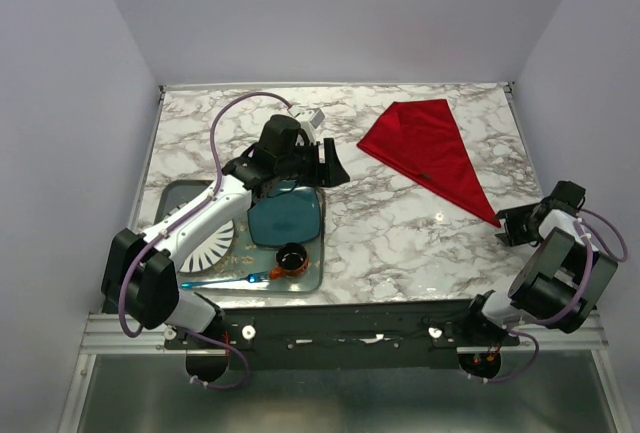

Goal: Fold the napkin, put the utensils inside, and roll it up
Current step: Fold the napkin

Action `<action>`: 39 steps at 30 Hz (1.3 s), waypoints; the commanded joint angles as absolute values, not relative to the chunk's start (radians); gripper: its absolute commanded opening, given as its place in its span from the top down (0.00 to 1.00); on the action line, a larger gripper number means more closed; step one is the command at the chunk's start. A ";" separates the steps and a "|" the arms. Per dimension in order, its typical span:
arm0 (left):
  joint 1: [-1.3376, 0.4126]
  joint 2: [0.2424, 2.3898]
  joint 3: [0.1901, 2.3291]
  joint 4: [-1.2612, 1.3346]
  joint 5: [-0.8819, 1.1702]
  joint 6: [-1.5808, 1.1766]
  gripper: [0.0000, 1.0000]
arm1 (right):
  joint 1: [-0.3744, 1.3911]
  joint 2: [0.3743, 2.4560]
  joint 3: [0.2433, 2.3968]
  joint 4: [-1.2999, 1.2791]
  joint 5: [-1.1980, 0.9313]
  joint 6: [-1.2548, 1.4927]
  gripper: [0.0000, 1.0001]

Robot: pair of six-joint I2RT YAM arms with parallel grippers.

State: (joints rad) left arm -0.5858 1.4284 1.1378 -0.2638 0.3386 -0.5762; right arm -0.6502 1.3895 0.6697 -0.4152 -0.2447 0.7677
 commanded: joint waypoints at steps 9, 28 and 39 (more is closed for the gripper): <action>-0.551 1.454 1.150 -0.241 0.396 -0.591 0.25 | -0.658 1.440 0.664 -0.316 -0.153 0.839 0.48; -0.528 1.450 1.135 -0.233 0.391 -0.595 0.26 | -0.658 1.444 0.653 -0.262 -0.172 0.805 0.81; -0.526 1.456 1.123 -0.207 0.403 -0.610 0.26 | -0.530 1.338 0.784 -0.241 -0.225 0.537 0.98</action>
State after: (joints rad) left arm -0.5304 1.4479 1.1358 -0.2432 0.3756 -0.5972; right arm -0.6296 1.3895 0.6762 -0.2798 -0.1921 0.6762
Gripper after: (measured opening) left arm 0.743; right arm 0.058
